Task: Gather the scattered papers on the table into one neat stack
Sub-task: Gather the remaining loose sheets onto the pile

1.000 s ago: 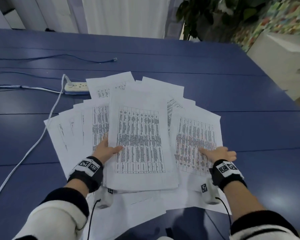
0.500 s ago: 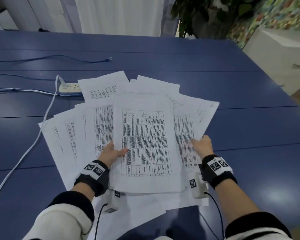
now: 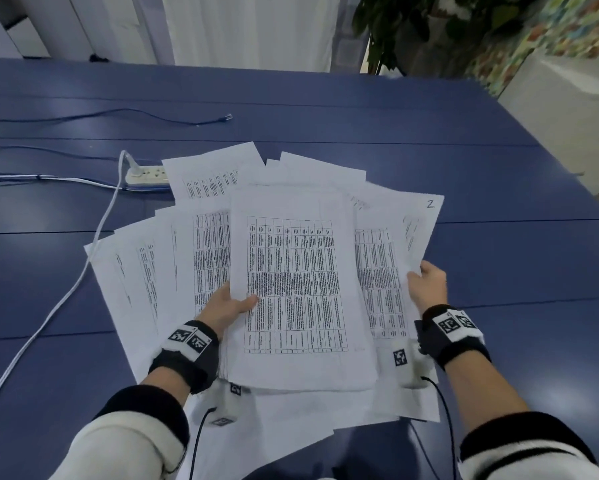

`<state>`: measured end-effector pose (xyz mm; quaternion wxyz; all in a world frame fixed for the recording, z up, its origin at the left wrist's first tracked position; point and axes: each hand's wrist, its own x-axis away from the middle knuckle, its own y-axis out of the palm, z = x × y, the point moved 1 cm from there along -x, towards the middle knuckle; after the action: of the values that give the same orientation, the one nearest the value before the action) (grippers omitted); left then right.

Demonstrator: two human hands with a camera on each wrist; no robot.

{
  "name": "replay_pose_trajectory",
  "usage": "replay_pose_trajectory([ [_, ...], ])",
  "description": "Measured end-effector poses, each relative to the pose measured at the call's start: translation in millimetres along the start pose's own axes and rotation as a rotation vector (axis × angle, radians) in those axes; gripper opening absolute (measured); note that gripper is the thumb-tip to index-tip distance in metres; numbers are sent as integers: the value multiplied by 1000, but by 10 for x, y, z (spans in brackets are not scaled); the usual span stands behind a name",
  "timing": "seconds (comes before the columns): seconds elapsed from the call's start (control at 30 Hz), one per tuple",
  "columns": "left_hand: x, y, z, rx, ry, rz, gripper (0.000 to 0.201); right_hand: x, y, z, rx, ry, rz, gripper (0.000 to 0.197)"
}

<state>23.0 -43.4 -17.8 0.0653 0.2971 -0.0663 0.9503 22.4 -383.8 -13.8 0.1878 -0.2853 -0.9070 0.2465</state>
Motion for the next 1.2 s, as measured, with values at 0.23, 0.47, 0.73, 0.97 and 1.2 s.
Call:
replay_pose_trajectory([
  [0.23, 10, 248, 84, -41, 15, -53, 58, -76, 23, -140, 51, 33, -142, 25],
  [0.47, -53, 743, 184, -155, 111, -79, 61, -73, 83, -70, -41, 89, -317, 57],
  [0.73, -542, 514, 494, -920, 162, 5, 56, -96, 37, 11, -87, 111, -308, 36],
  [0.97, -808, 109, 465, -1095, 109, 211, 62, -71, 4, -15, -307, 137, -328, 32],
  [1.2, -1177, 283, 1025, -702, 481, 341, 50, -97, -69, -166, -385, 128, -396, 23],
])
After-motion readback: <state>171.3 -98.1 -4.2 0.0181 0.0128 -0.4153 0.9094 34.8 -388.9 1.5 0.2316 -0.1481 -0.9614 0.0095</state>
